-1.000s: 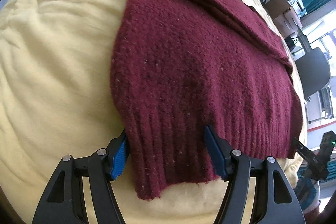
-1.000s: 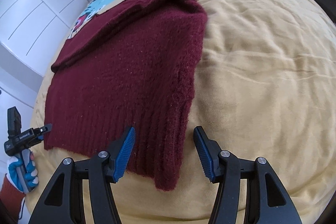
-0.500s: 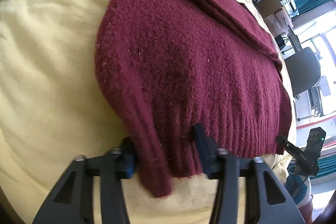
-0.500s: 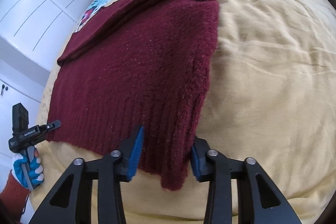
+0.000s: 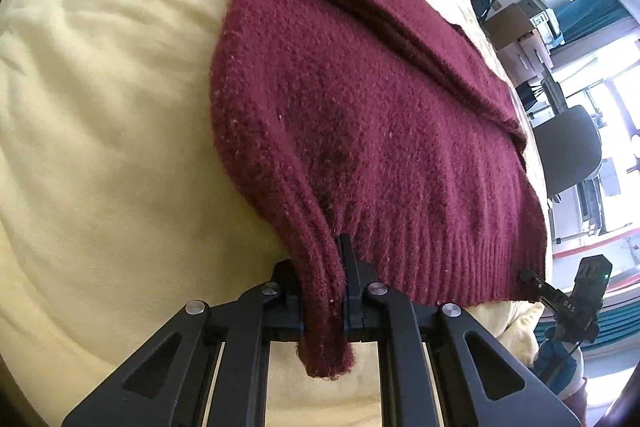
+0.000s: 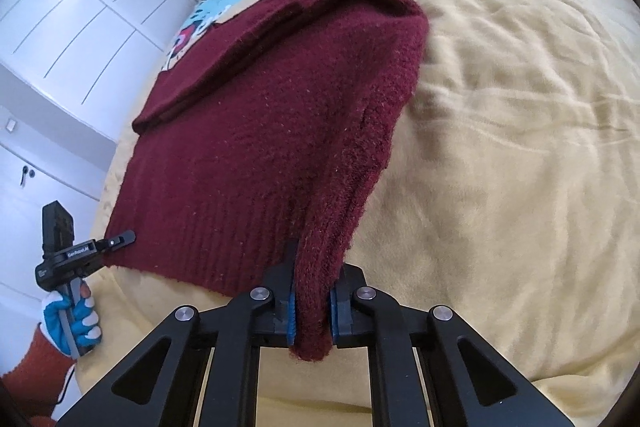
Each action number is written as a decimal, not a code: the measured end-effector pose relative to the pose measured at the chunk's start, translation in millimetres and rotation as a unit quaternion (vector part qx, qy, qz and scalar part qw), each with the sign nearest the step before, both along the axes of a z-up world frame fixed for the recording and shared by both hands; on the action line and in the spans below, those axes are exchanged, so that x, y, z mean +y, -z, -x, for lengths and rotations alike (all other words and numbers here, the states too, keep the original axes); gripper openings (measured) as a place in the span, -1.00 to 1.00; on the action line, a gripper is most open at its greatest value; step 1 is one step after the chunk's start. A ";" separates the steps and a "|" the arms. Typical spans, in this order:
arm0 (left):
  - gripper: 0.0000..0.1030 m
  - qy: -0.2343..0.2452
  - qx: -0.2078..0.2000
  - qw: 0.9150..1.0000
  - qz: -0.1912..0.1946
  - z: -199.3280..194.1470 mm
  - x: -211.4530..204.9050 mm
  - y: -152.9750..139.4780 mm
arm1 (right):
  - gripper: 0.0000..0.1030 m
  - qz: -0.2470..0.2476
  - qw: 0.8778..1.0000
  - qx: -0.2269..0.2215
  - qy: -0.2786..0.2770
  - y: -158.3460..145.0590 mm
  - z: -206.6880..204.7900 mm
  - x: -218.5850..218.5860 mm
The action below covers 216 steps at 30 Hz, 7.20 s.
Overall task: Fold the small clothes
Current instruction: 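Close the left tool on the hem while the right tool grips the hem too, then lift the hem with both tools and fold it toward the collar, then open both tools and withdraw them from the folded sweater, then move the left tool to the folded sweater's edge and close on it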
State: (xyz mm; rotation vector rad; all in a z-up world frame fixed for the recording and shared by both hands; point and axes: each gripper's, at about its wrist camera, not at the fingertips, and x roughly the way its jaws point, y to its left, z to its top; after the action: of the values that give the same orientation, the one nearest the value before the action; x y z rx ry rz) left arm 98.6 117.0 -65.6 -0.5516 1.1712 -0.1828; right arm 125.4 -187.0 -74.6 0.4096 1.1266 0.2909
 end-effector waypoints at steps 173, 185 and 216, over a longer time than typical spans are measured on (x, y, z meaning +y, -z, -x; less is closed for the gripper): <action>0.22 -0.028 -0.094 0.991 -0.091 -83.5 21.9 -60.1 | 0.25 0.139 0.985 -0.105 0.012 -88.1 -89.4 19.6; 0.41 -0.060 -0.065 0.996 0.002 -96.2 32.3 -27.8 | 0.25 0.143 0.986 -0.083 0.010 -73.7 -78.7 22.6; 0.42 -0.173 -0.072 0.975 0.120 -176.3 99.3 23.6 | 0.25 0.152 0.987 -0.042 0.005 -25.6 -126.6 -2.7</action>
State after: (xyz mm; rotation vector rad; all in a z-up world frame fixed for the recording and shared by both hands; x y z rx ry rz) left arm 274.9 216.3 -89.2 -0.9311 0.9000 -0.0636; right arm 252.0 -189.6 -49.0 0.1312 1.0646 0.1221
